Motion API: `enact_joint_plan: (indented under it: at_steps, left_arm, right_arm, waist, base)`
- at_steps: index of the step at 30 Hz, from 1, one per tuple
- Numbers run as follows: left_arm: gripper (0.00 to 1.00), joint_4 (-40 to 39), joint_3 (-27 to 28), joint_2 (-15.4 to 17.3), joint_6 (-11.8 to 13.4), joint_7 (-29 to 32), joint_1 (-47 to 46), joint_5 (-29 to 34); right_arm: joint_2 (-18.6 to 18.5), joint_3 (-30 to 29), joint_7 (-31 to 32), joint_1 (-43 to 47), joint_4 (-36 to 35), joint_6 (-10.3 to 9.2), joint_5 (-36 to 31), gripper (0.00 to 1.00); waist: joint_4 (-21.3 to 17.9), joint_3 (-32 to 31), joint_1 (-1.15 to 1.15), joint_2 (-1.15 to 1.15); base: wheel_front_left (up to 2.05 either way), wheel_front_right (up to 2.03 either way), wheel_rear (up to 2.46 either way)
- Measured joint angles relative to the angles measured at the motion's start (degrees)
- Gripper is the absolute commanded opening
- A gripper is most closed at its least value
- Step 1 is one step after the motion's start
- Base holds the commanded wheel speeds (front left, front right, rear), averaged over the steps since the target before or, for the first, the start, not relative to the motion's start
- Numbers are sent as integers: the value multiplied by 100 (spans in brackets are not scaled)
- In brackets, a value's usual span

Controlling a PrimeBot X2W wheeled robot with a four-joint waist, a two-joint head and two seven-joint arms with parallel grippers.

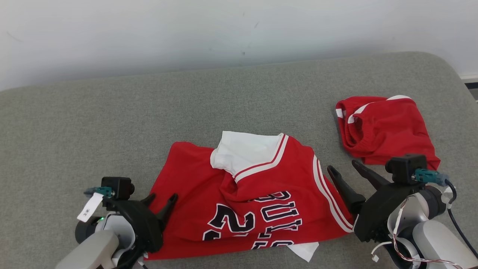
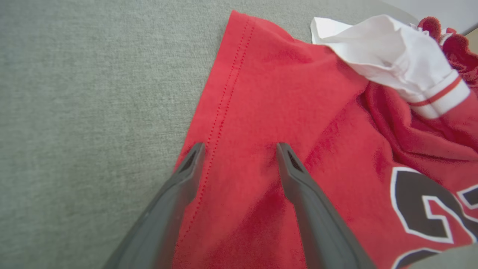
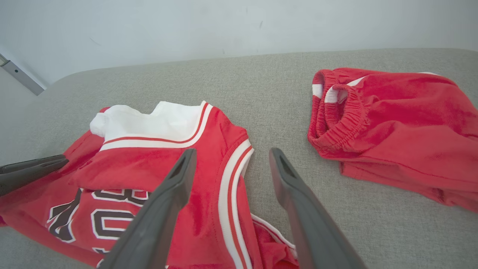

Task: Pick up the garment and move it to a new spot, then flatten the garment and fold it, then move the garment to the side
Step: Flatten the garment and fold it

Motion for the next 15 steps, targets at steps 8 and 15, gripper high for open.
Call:
enact_joint_plan:
  at_steps: [8,15]
  left_arm:
    - [44,315,-285,-140,-5,260,-273,250]
    - [0,432,-377,-203,-5,330,-309,309]
  right_arm:
    - [-22,20,1,-53,-60,-7,-92,100]
    - [14,183,78,-383,34,3,-162,100]
  waist:
    - [99,58,0,0]
    - [311,48,0,0]
  base:
    - [0,0,0]
    - [0,0,0]
